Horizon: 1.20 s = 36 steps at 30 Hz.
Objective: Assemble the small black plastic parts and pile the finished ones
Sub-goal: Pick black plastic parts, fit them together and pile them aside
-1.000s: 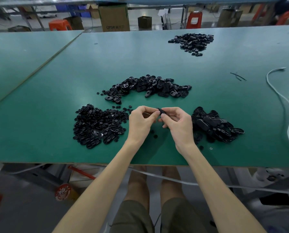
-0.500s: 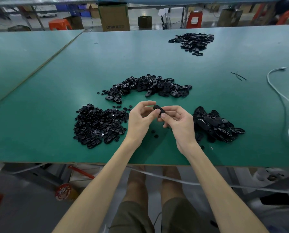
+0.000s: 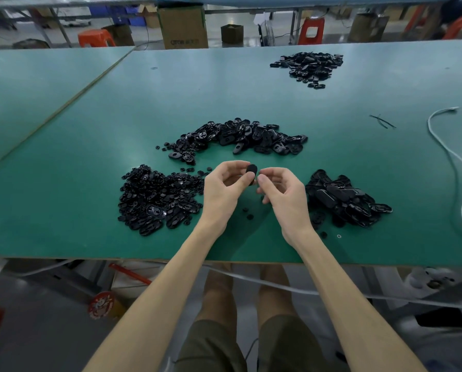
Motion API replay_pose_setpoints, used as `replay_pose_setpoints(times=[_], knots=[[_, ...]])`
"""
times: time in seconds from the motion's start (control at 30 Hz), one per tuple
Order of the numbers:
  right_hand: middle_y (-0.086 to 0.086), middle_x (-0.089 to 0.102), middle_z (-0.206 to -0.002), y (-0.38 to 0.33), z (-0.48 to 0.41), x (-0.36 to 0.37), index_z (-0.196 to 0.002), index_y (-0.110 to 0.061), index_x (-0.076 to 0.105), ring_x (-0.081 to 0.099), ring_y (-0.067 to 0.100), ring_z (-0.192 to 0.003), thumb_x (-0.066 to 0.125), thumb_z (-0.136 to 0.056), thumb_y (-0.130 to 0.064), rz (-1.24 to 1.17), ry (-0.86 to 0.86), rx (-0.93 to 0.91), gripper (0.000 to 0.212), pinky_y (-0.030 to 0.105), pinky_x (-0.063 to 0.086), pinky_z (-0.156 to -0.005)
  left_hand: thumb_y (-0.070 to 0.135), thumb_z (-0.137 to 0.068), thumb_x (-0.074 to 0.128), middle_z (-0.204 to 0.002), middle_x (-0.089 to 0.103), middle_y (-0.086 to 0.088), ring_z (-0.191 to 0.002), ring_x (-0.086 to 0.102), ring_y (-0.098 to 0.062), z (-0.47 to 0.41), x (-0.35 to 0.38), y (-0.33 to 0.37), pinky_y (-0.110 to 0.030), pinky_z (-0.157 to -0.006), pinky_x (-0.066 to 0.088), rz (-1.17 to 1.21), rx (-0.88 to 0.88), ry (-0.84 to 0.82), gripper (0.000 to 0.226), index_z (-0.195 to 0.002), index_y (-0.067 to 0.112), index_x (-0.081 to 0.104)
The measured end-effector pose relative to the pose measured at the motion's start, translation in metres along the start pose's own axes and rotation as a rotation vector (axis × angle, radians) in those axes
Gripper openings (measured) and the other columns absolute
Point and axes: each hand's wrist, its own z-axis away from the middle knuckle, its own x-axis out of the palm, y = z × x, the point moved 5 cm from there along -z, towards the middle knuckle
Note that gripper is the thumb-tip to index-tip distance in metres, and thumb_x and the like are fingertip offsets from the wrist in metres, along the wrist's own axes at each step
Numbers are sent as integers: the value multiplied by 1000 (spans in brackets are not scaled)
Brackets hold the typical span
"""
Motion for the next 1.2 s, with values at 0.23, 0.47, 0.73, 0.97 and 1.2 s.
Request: replay_pose_setpoints(times=[0.23,0.47,0.73,0.97,1.2], knots=[[-3,76,-84,0,-1,-4,-105,-12,71,68,10,-74,67,-100,-10,-45,53,3,7,24,54,-63,1,-88,76,-98,80,0,-91,74,-18,1,10,3,-27,-88,57,-73,44,-156,22,-104,16,79],[1,74,-76,0,0,-8,-96,-11,71,67,14,-72,70,-96,-6,-108,95,21,5,24,53,-62,-2,-89,74,-99,80,-3,-96,74,-31,3,12,2,-31,-89,59,-46,40,-183,23,-107,12,79],[4,72,-75,-1,0,-6,-92,-8,70,65,14,-68,72,-94,-1,-128,83,34,8,24,50,-59,-4,-89,71,-98,79,-1,-93,75,-19,1,11,-2,-27,-88,58,-120,43,-165,22,-104,10,78],[1,71,-72,-1,-1,-5,-88,-7,69,63,14,-65,73,-92,1,-93,58,27,10,23,48,-57,-7,-87,71,-90,79,3,-81,72,-7,-1,10,-2,-18,-78,53,-155,40,-125,26,-94,17,77],[-1,71,-71,-1,0,-6,-87,-9,69,63,12,-64,74,-92,0,-56,45,15,12,22,48,-58,-7,-86,69,-90,79,-2,-80,71,-13,-1,9,-3,-28,-79,58,-178,27,-110,24,-93,14,77]])
